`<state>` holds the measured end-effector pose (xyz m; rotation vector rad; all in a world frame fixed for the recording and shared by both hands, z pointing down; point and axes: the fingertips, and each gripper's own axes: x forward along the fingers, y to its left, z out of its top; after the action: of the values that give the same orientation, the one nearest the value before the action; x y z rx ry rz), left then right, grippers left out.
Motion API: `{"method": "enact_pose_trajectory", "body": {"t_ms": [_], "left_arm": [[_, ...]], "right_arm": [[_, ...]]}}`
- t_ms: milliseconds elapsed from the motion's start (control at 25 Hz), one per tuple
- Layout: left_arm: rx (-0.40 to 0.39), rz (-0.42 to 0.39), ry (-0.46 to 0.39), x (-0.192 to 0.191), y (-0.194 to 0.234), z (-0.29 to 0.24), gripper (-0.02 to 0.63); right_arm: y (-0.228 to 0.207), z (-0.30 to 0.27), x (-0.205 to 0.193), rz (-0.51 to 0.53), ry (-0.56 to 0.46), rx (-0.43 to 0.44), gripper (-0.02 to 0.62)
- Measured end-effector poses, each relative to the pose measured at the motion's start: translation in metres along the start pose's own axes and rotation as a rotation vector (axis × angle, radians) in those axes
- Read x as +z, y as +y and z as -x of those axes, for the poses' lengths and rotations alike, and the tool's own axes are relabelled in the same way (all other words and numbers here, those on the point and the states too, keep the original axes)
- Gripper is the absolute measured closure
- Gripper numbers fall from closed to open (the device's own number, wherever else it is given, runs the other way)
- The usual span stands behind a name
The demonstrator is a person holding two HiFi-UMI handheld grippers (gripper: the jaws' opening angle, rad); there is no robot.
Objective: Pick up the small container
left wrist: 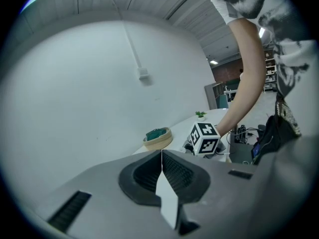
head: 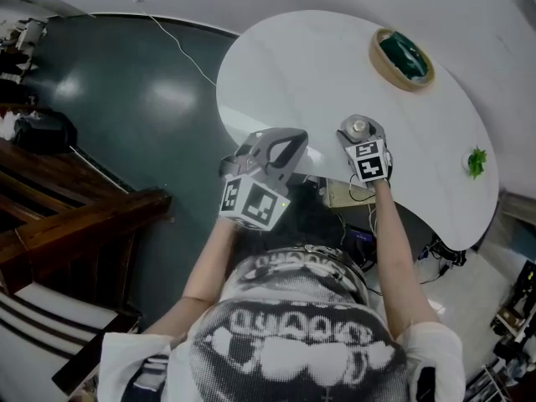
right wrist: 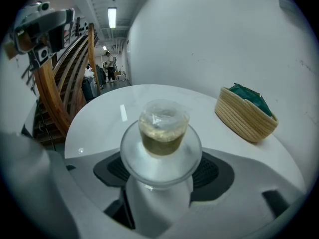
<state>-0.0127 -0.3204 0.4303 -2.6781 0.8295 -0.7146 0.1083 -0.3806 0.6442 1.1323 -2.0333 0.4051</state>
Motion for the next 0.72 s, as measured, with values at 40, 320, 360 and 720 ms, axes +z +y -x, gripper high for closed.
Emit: {"method": "enact_pose_trajectory", "body": {"t_ms": [40, 320, 360, 720], "left_arm": [[-0.007, 0.000, 0.000, 0.000, 0.000, 0.001, 0.601], [-0.029, -0.017, -0.013, -0.006, 0.002, 0.007, 0.601], [-0.031, -0.020, -0.016, -0.007, 0.002, 0.007, 0.601], [-0.100, -0.053, -0.054, -0.003, -0.005, 0.007, 0.601]], "right_arm": [[0.001, 0.002, 0.001, -0.003, -0.004, -0.003, 0.259], [0.008, 0.030, 0.021, -0.023, -0.061, -0.037, 0.259], [0.009, 0.035, 0.026, -0.022, -0.073, -0.038, 0.259], [0.019, 0.091, 0.059, -0.004, -0.162, -0.094, 0.259]]}}
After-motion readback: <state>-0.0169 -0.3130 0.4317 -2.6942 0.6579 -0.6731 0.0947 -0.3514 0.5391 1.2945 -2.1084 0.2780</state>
